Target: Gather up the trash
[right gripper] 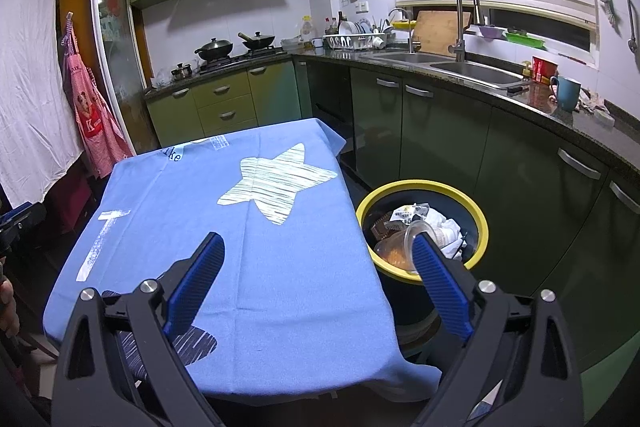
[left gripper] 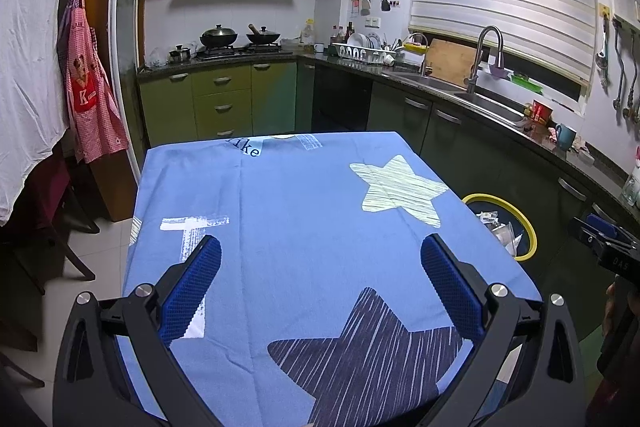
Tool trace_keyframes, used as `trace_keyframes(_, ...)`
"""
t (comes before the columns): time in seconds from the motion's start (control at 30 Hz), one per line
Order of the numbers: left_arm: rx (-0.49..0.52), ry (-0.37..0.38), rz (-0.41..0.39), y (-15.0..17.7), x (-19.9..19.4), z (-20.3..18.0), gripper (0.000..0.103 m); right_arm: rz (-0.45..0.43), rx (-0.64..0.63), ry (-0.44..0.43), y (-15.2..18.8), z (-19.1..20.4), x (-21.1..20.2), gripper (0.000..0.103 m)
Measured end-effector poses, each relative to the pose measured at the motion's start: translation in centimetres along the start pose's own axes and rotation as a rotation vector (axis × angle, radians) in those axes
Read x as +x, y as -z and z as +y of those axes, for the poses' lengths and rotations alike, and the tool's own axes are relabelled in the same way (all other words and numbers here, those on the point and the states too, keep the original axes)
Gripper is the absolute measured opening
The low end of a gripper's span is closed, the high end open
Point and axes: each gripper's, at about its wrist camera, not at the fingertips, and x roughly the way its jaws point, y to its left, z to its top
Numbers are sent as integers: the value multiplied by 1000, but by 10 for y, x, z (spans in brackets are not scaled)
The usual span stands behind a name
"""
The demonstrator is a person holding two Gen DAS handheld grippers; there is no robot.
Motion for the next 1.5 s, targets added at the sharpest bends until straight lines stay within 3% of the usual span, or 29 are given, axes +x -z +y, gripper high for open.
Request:
trace_keyframes(1.2,-22,10,-16,0,2,6,98,33,-2,-10,7,1,15,90)
trace_keyframes(1.5,-25,-6,73,1,29,14,99,49,-8,-18,7,3,23,90)
